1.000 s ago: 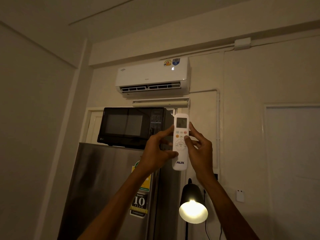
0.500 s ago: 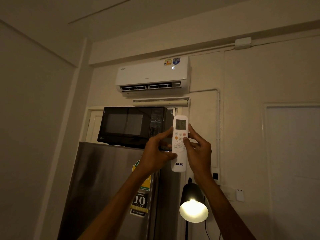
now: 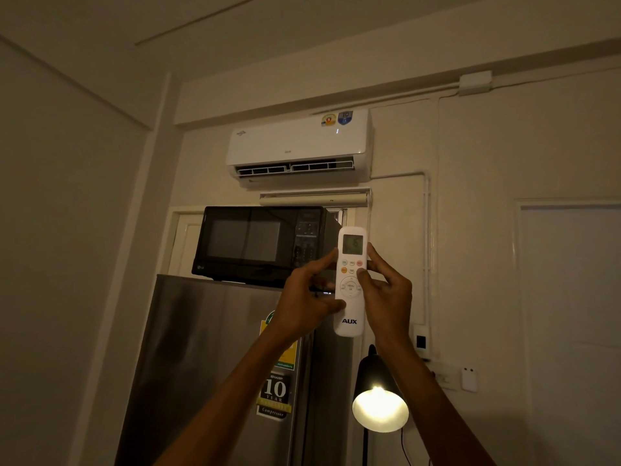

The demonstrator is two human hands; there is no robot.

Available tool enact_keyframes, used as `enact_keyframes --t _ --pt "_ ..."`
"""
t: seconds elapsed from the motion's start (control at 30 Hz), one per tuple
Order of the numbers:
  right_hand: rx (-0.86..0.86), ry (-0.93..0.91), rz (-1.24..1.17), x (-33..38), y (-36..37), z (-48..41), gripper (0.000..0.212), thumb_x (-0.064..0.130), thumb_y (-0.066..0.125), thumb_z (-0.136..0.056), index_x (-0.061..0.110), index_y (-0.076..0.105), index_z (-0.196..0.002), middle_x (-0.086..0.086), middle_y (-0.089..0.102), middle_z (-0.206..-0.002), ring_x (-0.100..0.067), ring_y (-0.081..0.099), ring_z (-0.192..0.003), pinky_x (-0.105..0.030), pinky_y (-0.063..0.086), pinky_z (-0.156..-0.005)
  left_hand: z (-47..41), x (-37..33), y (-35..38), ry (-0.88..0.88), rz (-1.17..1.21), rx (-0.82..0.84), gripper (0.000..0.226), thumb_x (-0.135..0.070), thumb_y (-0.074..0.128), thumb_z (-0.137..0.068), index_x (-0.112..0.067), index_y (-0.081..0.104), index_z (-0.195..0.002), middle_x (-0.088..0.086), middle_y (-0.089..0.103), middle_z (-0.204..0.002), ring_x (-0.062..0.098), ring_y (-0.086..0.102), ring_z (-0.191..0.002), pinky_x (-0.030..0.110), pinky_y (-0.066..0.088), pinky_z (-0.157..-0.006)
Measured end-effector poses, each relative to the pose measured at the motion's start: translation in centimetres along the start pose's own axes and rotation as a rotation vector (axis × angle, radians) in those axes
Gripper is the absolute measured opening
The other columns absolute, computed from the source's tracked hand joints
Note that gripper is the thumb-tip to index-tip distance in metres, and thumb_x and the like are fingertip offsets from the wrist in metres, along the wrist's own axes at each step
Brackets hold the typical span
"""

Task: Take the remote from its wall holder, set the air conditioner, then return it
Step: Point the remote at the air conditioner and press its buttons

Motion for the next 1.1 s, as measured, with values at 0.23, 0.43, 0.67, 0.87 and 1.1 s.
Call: enact_keyframes --t 0.23,0.43,0.67,0.87,1.1 --pt "0.106 -0.011 -0.025 0.6 0.9 0.2 0.050 0.011 0.060 -0.086 0.031 0.044 -0.129 0.009 0.055 -0.121 -0.019 0.063 -0.102 -0.027 0.057 -0.073 -0.1 0.6 -0.6 -0.006 -0.014 0.000 0.078 0.003 0.072 -0.074 -0.022 0.038 -0.140 0.002 0.056 -0.128 0.009 0.063 -0.099 0.010 0.055 -0.070" --pt "0.310 0.027 0.010 0.1 2.0 0.6 0.068 0.001 0.062 -0.082 0.035 0.032 -0.133 -0.004 0.050 -0.135 -0.019 0.055 -0.115 -0.031 0.056 -0.080 -0.1 1.1 -1.2 -0.015 -0.005 -0.011 0.079 0.003 0.072 -0.073 -0.024 0.039 -0.140 0.000 0.056 -0.127 0.011 0.063 -0.101 0.014 0.056 -0.073" --pt "0.430 0.040 0.023 0.2 2.7 1.2 0.083 -0.007 0.063 -0.078 0.057 0.028 -0.119 -0.002 0.049 -0.131 -0.023 0.050 -0.124 -0.041 0.054 -0.090 -0.1 1.5 -1.4 -0.016 -0.011 -0.002 0.079 0.004 0.071 -0.073 -0.025 0.039 -0.139 -0.001 0.056 -0.126 0.006 0.062 -0.100 0.011 0.055 -0.070" --pt "0.336 0.045 0.018 0.1 2.3 0.9 0.067 0.005 0.061 -0.084 0.029 0.032 -0.138 -0.001 0.050 -0.132 -0.017 0.056 -0.113 -0.032 0.055 -0.082 0.1 1.9 -1.3 -0.017 -0.008 -0.012 0.077 0.003 0.072 -0.074 -0.024 0.040 -0.139 -0.003 0.058 -0.123 0.002 0.062 -0.096 0.011 0.055 -0.070" --pt "0.113 0.008 0.045 0.1 1.4 0.6 0.051 0.013 0.062 -0.084 0.021 0.047 -0.132 -0.009 0.062 -0.125 -0.022 0.066 -0.099 -0.032 0.059 -0.072 0.1 2.2 -1.2 -0.018 -0.018 -0.009 0.078 0.000 0.073 -0.073 -0.025 0.040 -0.139 0.000 0.057 -0.126 0.008 0.061 -0.102 0.013 0.056 -0.072"
Point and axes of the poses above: each hand's wrist, its own z-axis away from the middle knuckle, its own y-axis out of the palm, x = y × z, the point moved 9 cm from there along -z, towards the middle knuckle
